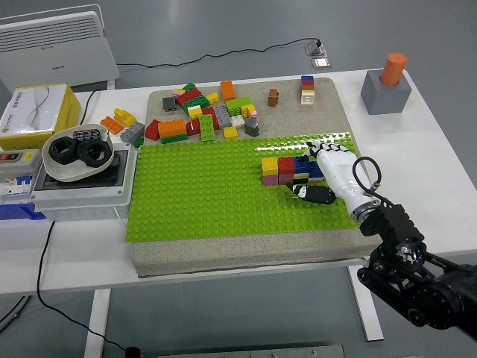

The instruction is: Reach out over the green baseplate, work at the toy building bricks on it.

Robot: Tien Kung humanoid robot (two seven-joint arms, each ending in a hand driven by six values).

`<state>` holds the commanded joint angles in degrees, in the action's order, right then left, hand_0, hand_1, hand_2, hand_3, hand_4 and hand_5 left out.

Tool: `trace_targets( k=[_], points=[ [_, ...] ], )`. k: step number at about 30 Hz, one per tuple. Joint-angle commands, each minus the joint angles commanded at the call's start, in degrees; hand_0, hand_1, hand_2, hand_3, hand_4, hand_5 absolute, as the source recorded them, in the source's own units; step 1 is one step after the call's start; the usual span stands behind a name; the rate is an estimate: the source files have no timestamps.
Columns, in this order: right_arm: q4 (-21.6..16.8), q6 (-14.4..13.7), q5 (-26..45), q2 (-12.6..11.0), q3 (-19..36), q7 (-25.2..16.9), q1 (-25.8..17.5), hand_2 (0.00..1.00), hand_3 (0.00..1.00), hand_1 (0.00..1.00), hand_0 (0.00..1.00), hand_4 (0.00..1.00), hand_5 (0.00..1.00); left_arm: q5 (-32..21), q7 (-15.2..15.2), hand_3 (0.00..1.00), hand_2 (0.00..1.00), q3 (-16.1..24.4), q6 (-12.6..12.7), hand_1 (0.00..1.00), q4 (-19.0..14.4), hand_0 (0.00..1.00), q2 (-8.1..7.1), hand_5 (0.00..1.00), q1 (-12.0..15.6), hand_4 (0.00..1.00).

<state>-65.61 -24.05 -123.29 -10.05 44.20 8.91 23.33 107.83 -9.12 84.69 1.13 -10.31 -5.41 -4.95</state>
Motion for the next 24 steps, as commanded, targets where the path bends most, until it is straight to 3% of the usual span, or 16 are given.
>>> trace_targets(
  k=[11, 18, 19, 24],
  points=[
    [-10.3, -1.3, 1.8, -2.7, 4.3, -1.6, 0.4, 0.88, 0.656, 0.866, 0.864, 0.826, 0.518, 0.2, 0.0, 0.61, 0.507, 0.0, 0.0, 0.602, 0.0, 0.723, 0.02, 0.573, 0.0, 0.66],
    [-14.8, -3.6, 10.4, -4.6, 5.9, -6.6, -6.0, 0.846, 0.653, 0.827, 0.843, 0.82, 0.511, 1.0, -0.5, 0.61, 0.508, -0.6, -0.5, 0.602, 0.0, 0.723, 0.12, 0.571, -0.6, 0.657],
    [-15.3, -3.9, 11.6, -4.9, 5.9, -7.4, -7.2, 0.725, 0.654, 0.671, 0.742, 0.812, 0.498, 1.0, -0.5, 0.61, 0.514, -0.7, -0.6, 0.602, 0.0, 0.723, 0.14, 0.57, -0.6, 0.657],
    [-16.7, -4.6, 14.5, -5.2, 7.1, -9.2, -11.7, 0.725, 0.654, 0.671, 0.742, 0.812, 0.498, 0.7, -0.5, 0.61, 0.514, -1.0, -0.6, 0.602, 0.0, 0.723, 0.12, 0.57, -0.8, 0.657]
  ],
)
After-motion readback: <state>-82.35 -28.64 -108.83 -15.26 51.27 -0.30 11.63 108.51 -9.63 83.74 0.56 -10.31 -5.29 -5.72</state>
